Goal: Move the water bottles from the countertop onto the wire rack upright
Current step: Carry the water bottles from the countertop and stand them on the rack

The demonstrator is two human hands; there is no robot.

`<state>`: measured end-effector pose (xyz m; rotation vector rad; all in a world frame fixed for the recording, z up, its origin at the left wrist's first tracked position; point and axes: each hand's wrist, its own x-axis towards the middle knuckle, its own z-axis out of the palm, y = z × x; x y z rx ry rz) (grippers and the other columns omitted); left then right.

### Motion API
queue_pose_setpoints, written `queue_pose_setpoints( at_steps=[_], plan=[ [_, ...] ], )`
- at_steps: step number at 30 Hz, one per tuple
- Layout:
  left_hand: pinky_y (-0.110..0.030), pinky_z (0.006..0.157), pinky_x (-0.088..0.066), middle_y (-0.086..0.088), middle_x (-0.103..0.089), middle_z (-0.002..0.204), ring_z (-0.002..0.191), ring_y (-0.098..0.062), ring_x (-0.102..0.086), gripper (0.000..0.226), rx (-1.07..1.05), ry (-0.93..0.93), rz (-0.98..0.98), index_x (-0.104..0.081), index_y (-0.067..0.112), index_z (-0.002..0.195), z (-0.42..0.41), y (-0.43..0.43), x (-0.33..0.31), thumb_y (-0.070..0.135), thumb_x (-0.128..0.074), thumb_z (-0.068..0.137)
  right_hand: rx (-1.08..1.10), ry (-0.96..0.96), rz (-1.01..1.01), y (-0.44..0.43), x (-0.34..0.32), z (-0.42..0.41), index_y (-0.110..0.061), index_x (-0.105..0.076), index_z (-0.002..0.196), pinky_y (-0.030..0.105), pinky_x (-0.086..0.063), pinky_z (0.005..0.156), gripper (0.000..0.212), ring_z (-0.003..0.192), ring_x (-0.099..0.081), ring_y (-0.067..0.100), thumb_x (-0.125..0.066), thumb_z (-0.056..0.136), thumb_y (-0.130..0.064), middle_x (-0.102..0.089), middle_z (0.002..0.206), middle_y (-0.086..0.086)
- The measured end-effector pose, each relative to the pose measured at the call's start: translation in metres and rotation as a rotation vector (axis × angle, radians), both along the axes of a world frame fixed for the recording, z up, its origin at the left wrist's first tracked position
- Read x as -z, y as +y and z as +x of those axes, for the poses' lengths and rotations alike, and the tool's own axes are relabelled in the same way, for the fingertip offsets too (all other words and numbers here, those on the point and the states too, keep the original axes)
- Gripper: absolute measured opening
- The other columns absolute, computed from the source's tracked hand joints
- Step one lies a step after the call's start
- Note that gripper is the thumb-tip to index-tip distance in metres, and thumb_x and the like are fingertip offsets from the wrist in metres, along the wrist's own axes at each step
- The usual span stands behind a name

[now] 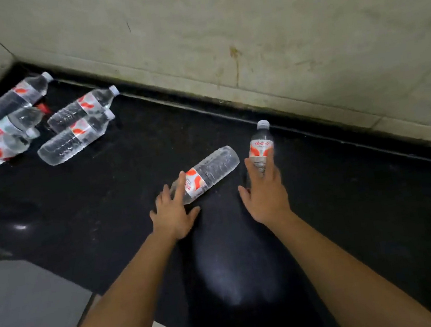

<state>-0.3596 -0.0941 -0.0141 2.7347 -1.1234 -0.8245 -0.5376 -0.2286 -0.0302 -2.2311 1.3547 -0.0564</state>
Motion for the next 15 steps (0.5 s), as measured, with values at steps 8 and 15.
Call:
queue_pose_setpoints(
  at_steps=[8,15],
  plan=[
    [-0.045,0.1,-0.04,-0.017,-0.047,0.129,0.113,-0.036,-0.052,0.081,-0.022,0.168,-0.136,0.005,0.048,0.154,0.003,0.017,0.015,0.025,-0.051,0.1,0.071,-0.022,0.097,0.032,-0.009,-0.009,-0.03,-0.047,0.137,0.045,-0.048,0.098,0.063,0.138,-0.029,0.036,-0.067,0.08,-0.013,0.004,0.166,0.002],
    [-0.041,0.105,-0.046,-0.01,-0.056,0.139,0.123,-0.032,-0.057,0.096,-0.029,0.502,-0.134,-0.003,0.04,0.157,0.018,0.072,0.008,0.037,-0.07,0.088,0.237,-0.065,0.04,0.118,-0.015,-0.014,-0.027,-0.058,0.125,0.047,-0.05,0.098,0.038,0.134,-0.038,0.032,-0.074,0.09,-0.028,-0.011,0.162,0.003]
  ],
)
